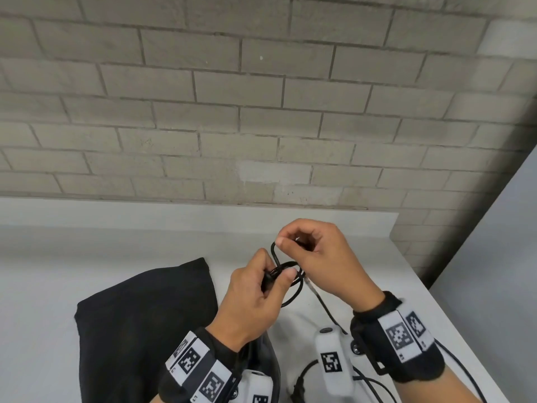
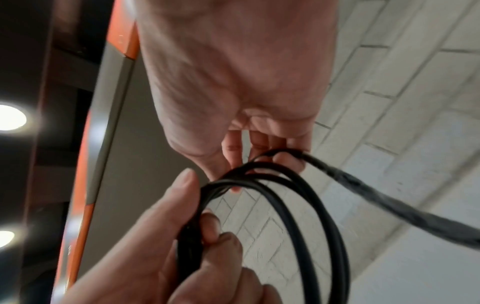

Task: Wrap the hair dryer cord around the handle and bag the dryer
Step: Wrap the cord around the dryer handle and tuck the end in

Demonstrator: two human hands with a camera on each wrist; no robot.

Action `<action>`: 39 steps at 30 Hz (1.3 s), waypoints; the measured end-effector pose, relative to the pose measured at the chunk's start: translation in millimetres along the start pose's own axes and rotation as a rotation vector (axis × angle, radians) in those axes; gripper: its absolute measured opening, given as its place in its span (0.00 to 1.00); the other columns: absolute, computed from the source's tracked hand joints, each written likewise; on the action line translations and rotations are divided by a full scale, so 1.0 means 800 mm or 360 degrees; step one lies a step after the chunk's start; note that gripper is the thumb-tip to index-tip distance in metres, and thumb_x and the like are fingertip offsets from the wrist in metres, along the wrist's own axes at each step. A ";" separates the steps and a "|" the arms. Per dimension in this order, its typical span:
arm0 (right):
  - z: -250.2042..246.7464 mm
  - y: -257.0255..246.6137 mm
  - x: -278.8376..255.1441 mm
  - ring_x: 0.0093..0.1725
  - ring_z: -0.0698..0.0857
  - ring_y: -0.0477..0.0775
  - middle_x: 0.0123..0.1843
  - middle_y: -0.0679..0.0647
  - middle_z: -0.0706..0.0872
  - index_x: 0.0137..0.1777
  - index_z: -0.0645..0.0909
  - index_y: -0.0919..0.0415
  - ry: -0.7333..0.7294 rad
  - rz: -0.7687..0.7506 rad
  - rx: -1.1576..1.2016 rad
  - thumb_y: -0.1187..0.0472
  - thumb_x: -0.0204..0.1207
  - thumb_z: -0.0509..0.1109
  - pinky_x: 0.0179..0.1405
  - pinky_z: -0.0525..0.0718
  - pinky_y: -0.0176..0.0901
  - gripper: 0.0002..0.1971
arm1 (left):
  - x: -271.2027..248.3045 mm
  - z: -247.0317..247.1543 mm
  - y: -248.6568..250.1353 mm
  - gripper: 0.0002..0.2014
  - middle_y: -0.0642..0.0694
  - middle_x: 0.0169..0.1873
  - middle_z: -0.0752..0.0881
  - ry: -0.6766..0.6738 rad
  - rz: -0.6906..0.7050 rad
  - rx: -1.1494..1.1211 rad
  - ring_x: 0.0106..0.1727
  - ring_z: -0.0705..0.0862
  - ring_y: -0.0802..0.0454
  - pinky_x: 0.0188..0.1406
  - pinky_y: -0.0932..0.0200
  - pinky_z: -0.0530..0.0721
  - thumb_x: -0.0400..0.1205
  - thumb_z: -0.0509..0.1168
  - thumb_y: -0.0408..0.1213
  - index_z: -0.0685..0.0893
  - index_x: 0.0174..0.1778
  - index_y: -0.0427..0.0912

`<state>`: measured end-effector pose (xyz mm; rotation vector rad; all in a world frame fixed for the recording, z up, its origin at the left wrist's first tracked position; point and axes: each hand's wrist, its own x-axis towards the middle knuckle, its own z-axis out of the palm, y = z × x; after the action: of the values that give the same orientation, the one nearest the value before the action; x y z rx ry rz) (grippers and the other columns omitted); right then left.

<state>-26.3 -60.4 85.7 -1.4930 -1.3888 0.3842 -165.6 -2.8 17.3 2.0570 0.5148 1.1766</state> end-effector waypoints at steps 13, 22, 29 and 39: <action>0.019 0.044 -0.039 0.38 0.81 0.60 0.36 0.50 0.83 0.41 0.86 0.48 -0.0362 0.0061 0.0342 0.47 0.71 0.78 0.44 0.83 0.57 0.07 | -0.001 -0.009 -0.008 0.12 0.52 0.18 0.72 0.0110 -0.0169 -0.0270 0.21 0.68 0.57 0.21 0.50 0.69 0.83 0.56 0.58 0.70 0.37 0.59; 0.012 0.057 -0.037 0.53 0.88 0.55 0.46 0.44 0.87 0.46 0.86 0.59 -0.0492 0.0149 0.0344 0.66 0.71 0.79 0.60 0.83 0.55 0.07 | 0.001 -0.006 -0.006 0.17 0.58 0.20 0.77 0.0096 -0.0167 -0.0192 0.21 0.71 0.60 0.24 0.59 0.70 0.84 0.53 0.58 0.75 0.37 0.52; 0.051 0.068 -0.077 0.41 0.75 0.39 0.42 0.46 0.76 0.55 0.82 0.55 0.0689 -0.0339 -0.0505 0.54 0.63 0.85 0.41 0.74 0.24 0.22 | 0.002 0.001 -0.005 0.19 0.57 0.17 0.72 0.0155 -0.0237 -0.0261 0.20 0.68 0.59 0.24 0.62 0.66 0.84 0.52 0.58 0.72 0.31 0.54; 0.077 0.057 -0.092 0.36 0.79 0.41 0.42 0.47 0.83 0.51 0.89 0.57 0.0700 -0.0256 -0.0645 0.52 0.79 0.65 0.33 0.80 0.30 0.13 | 0.002 0.010 -0.004 0.22 0.53 0.21 0.71 0.0184 -0.0146 -0.0090 0.22 0.69 0.58 0.23 0.68 0.67 0.85 0.49 0.58 0.71 0.32 0.46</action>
<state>-70.2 -89.2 -6.1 -1.6468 -1.2581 -0.3326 -158.2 -3.1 13.2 1.9055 0.6177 1.2466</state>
